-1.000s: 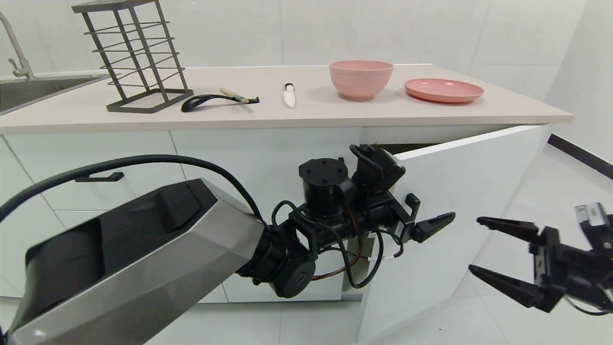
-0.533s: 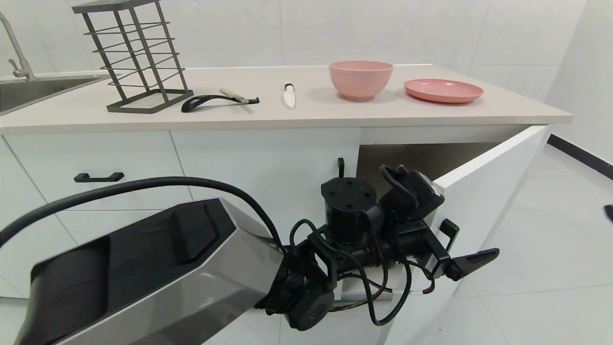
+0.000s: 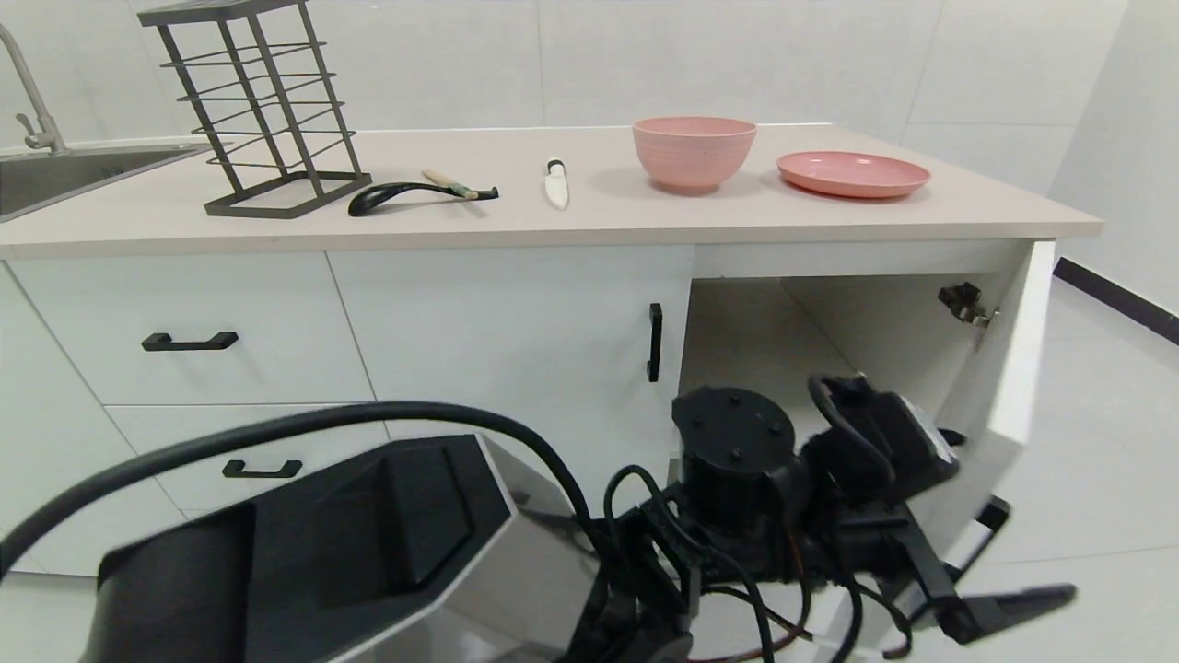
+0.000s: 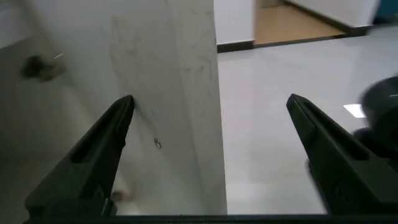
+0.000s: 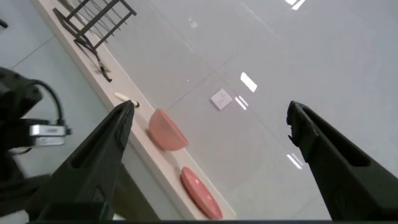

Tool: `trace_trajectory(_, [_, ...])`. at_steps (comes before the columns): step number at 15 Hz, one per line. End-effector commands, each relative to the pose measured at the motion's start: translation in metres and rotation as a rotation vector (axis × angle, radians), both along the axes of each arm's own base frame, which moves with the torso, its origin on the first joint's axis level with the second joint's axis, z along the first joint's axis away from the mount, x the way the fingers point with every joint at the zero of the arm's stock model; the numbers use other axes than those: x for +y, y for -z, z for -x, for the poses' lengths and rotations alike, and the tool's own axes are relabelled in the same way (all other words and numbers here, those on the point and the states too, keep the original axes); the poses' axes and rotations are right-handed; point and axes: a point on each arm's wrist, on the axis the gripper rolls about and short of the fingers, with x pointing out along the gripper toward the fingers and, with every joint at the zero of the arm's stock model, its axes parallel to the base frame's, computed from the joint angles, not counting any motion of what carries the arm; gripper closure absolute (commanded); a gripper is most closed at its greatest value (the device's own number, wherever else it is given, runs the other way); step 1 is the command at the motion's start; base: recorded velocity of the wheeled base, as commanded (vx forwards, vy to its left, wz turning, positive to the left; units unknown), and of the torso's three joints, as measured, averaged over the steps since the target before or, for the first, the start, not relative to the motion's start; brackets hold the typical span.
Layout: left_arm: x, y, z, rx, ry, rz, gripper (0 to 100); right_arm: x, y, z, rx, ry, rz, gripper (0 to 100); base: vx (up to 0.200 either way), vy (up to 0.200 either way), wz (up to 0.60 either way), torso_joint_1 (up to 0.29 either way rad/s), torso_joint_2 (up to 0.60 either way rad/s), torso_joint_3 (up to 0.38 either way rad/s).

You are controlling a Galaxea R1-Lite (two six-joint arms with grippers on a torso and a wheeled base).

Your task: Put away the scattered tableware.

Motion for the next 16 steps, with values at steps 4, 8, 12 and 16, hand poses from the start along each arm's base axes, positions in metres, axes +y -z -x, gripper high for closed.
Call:
trace_trajectory(4, [0.005, -0.003, -0.010, 0.056, 0.055, 0.063, 0, 0.004, -0.008, 0.012, -0.064, -0.003, 0.023, 0, 0.000, 0.000, 0.00, 0.000, 0.00, 0.000])
trace_trajectory(8, [0.080, -0.044, -0.077, 0.013, -0.167, 0.115, 0, 0.008, -0.007, 0.024, -0.099, 0.000, 0.036, 0, 0.000, 0.000, 0.00, 0.000, 0.00, 0.000])
trace_trajectory(12, [0.170, -0.074, -0.074, -0.027, -0.333, 0.088, 0, 0.012, 0.030, 0.029, -0.007, -0.086, 0.018, 0, 0.000, 0.000, 0.00, 0.000, 0.00, 0.000])
trace_trajectory(16, [0.279, -0.096, -0.051, -0.072, -0.571, 0.079, 0, 0.016, 0.084, 0.038, 0.137, -0.226, -0.004, 0, 0.000, 0.000, 0.00, 0.000, 0.00, 0.000])
